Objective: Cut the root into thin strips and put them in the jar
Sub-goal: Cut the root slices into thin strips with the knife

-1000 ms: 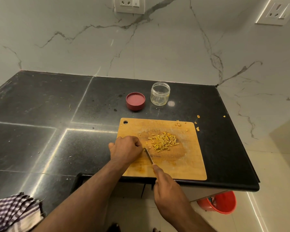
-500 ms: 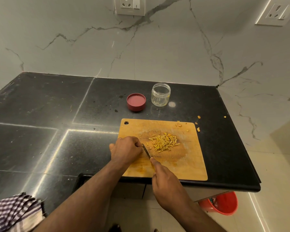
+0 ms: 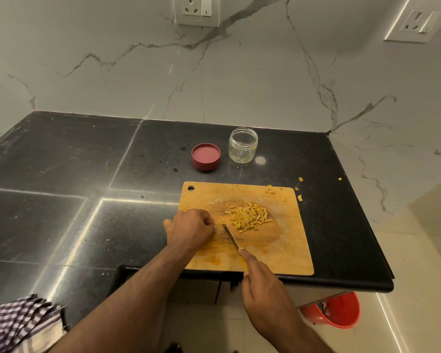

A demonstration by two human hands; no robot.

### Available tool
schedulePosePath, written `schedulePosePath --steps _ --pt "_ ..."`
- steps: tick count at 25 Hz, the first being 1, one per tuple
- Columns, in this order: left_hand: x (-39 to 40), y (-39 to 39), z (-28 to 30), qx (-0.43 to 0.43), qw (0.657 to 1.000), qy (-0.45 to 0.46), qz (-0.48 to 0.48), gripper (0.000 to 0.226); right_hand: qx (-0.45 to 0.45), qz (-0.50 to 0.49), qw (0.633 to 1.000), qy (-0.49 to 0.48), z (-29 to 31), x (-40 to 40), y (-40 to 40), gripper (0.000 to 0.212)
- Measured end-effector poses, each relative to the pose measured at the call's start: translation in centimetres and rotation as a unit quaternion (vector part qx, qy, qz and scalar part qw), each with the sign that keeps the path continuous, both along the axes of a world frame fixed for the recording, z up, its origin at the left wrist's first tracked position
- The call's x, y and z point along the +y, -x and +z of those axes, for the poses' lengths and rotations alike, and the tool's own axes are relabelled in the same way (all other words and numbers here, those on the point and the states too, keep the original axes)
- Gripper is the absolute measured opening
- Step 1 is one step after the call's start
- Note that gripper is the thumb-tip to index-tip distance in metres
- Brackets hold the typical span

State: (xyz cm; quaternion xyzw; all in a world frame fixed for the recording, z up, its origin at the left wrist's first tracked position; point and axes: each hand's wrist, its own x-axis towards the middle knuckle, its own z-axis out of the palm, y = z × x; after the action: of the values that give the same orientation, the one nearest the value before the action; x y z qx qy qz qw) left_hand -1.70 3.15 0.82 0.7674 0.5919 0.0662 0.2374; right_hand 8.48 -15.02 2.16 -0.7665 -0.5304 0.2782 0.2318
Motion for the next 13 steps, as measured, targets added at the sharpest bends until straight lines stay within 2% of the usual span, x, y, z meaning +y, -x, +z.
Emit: schedulePosePath --steps 4,8,9,11,13 --pt "0.1 0.5 0.3 -0.024 1.0 0.002 -0.002 0.015 0.047 -0.024 0.999 -0.006 0.0 0.4 -0.2 0.05" --pt "-0.1 0.4 0.6 -0.072 0.997 -0.013 -0.034 0.026 0.184 -0.109 0.977 -0.009 -0.2 0.8 -0.7 0.042" --pt "-0.3 0.3 0.7 -0.081 0.995 -0.021 -0.047 0.025 0.243 -0.131 0.961 -0.012 0.1 0.9 -0.8 0.041" --pt "-0.6 0.3 0.5 -0.083 0.993 -0.043 -0.077 0.024 0.385 -0.179 0.905 -0.017 0.8 1.2 -0.8 0.042" --pt "-0.8 0.5 0.2 -0.064 0.99 -0.07 -0.103 0.024 0.473 -0.213 0.854 -0.03 1.4 1.3 -1.1 0.044"
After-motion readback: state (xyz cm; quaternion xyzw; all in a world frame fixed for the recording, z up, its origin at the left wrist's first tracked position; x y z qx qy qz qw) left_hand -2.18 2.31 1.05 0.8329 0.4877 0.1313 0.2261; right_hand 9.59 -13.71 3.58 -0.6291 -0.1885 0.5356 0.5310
